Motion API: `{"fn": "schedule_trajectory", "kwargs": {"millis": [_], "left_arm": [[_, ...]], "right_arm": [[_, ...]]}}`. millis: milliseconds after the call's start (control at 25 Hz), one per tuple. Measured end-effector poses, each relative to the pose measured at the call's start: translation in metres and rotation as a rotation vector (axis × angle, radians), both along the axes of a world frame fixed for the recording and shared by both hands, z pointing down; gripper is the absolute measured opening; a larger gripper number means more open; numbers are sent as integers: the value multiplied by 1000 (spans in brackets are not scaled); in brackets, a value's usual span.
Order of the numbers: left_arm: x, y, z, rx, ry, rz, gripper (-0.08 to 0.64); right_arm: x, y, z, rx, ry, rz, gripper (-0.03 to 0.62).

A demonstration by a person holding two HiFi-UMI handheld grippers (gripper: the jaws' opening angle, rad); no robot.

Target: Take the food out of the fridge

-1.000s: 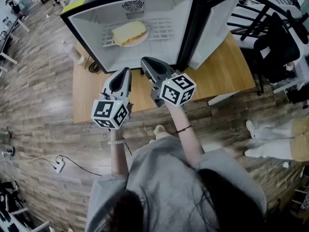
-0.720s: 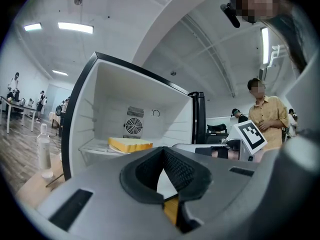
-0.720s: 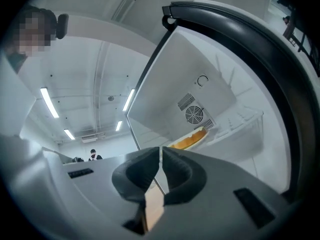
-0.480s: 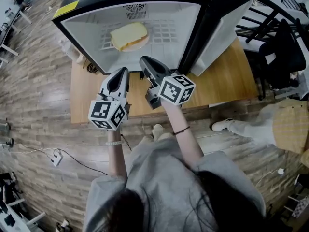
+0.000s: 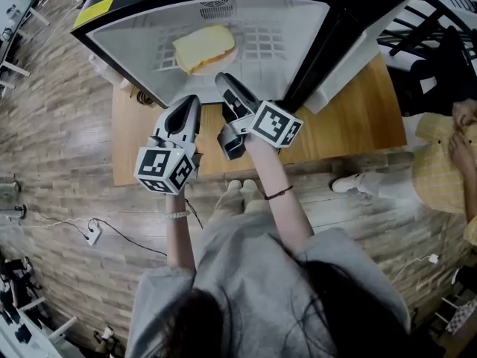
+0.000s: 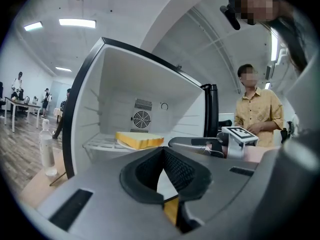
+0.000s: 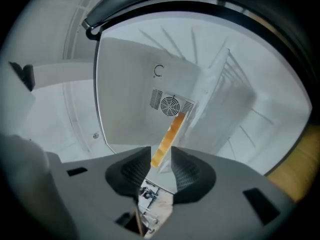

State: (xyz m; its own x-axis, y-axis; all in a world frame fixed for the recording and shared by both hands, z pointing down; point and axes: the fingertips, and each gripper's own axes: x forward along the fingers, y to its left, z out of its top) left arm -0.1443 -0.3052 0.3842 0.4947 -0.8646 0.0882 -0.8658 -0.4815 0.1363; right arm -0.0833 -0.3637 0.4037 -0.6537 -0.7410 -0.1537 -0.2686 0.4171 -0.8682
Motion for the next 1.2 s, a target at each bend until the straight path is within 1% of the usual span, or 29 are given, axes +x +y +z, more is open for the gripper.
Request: {"fn": "schedule_trajectory", "kwargs": {"millis": [120,240,440,720,880,1000,1200], "left_arm": [[-3,-5,3,-12,-7,3,8],[-3,-8,4,-15,-5,8,8],[-8,-15,5,-16,-4,8,8],[-16,-28,12,-21,-6,4,8],[-18,-30,11,-23,-6,5,8],[-19,-32,11,-21,-5,9,8],[-20,-35,11,-19,-3,15,8]], "right_arm": [[-7,-9,6,-63,-81,7,123],[-7,-15,11,-128,-139,19,127],[-15,-24,11,-151,-214,22,127],[-20,-42,20,-212,-281,47,127],[-19,-44,22,-241,-312,55,95],[-18,-44,25,-268,-320,63,86],[-19,-46,25,-273,-360,60,77]]}}
